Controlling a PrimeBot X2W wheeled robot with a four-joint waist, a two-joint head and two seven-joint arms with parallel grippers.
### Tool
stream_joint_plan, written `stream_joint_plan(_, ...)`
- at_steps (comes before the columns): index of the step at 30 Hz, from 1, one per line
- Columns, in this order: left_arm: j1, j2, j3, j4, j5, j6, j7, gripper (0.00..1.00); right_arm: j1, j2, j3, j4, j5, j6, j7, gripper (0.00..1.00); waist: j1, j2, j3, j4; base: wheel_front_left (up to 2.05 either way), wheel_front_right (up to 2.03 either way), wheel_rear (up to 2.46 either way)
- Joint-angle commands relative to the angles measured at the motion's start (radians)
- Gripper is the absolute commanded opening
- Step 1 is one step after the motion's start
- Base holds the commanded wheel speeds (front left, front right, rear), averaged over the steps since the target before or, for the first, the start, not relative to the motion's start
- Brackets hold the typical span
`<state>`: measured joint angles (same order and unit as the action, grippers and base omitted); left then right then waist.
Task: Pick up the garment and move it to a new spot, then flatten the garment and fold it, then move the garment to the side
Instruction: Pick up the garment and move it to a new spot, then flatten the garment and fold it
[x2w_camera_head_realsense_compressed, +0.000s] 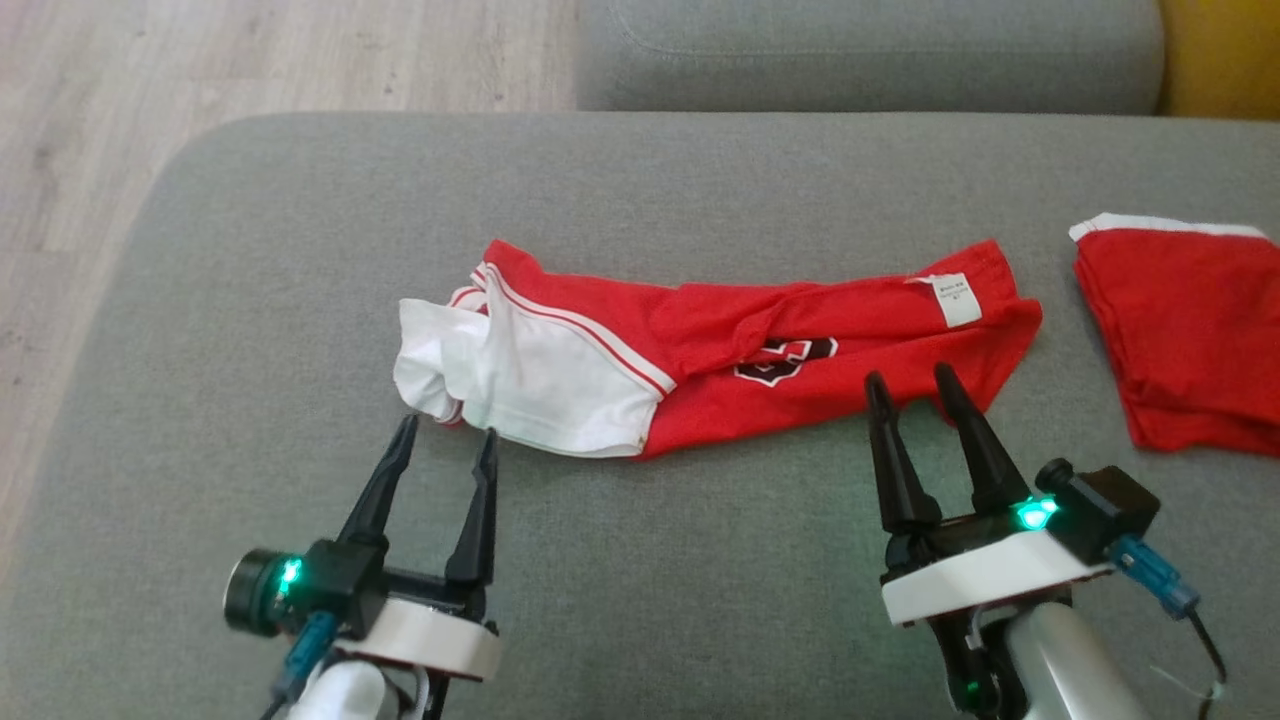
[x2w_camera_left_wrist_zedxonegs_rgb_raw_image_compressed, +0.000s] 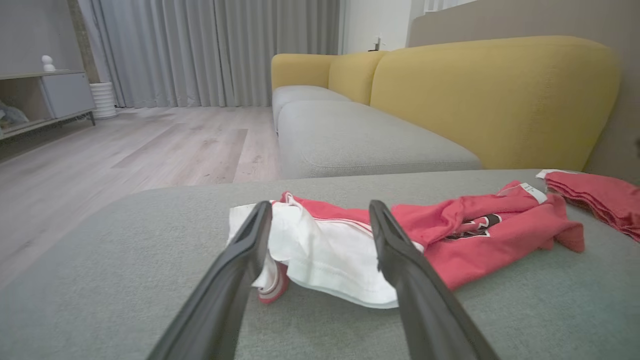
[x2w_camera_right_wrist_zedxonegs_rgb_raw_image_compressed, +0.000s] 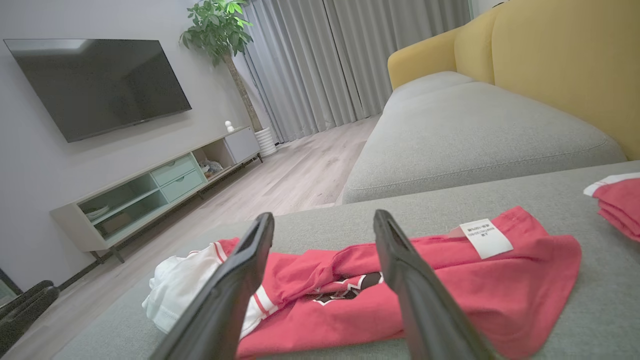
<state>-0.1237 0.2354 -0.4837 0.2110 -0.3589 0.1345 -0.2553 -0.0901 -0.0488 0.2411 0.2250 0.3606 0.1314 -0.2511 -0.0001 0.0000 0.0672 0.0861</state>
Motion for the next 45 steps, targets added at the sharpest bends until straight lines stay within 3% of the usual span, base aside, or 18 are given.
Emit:
stream_joint_plan(1, -0.066, 0.005, 0.035, -0.024, 0.015, -0.011, -0.006, 1.0, -0.025, -0.001, 0.028, -0.027, -0.006, -0.001, -0.011, 1.0, 0.0001, 0.0, 0.011, -0.01, 0.0, 0.0, 0.0)
stream_joint_plan(13, -0.212, 0.003, 0.014, 0.204, 0.024, -0.036, 0.07, 1.0, -0.056, -0.001, 0.015, -0.037, -0.015, -0.001, -0.011, 1.0, 0.0001, 0.0, 0.102, -0.071, 0.0, 0.0, 0.0)
stream_joint_plan(22, -0.256, -0.013, 0.006, 0.303, 0.011, -0.057, 0.052, 1.0, -0.069, -0.001, 0.01, -0.039, -0.015, -0.001, -0.011, 1.0, 0.0001, 0.0, 0.122, -0.086, 0.0, 0.0, 0.0)
stream_joint_plan(23, -0.259, -0.015, 0.005, 0.309, 0.01, -0.06, 0.05, 0.49, -0.07, -0.001, 0.01, -0.04, -0.015, -0.001, -0.011, 1.0, 0.0001, 0.0, 0.123, -0.087, 0.0, 0.0, 0.0)
stream_joint_plan(25, -0.265, -0.019, 0.003, 0.321, 0.006, -0.063, 0.047, 0.0, -0.071, -0.001, 0.009, -0.04, -0.014, -0.001, -0.011, 1.0, 0.0001, 0.0, 0.124, -0.087, 0.0, 0.0, 0.0)
stream_joint_plan(35, -0.279, -0.027, 0.004, 0.275, 0.006, -0.074, 0.008, 0.0, -0.069, -0.001, 0.01, -0.029, -0.013, -0.001, -0.011, 1.0, 0.0001, 0.0, 0.093, -0.085, 0.0, 0.0, 0.0)
stream_joint_plan(38, -0.285, -0.022, -0.016, 0.201, 0.016, -0.111, 0.002, 0.0, -0.069, -0.001, 0.013, -0.025, -0.008, -0.001, -0.011, 1.0, 0.0001, 0.0, 0.076, -0.09, 0.0, 0.0, 0.0)
stream_joint_plan(45, -0.397, 0.002, 0.006, 0.058, -0.005, -0.146, 0.054, 0.0, -0.074, -0.001, 0.03, -0.029, 0.011, -0.001, -0.011, 1.0, 0.0001, 0.0, 0.068, -0.133, 0.0, 0.0, 0.0)
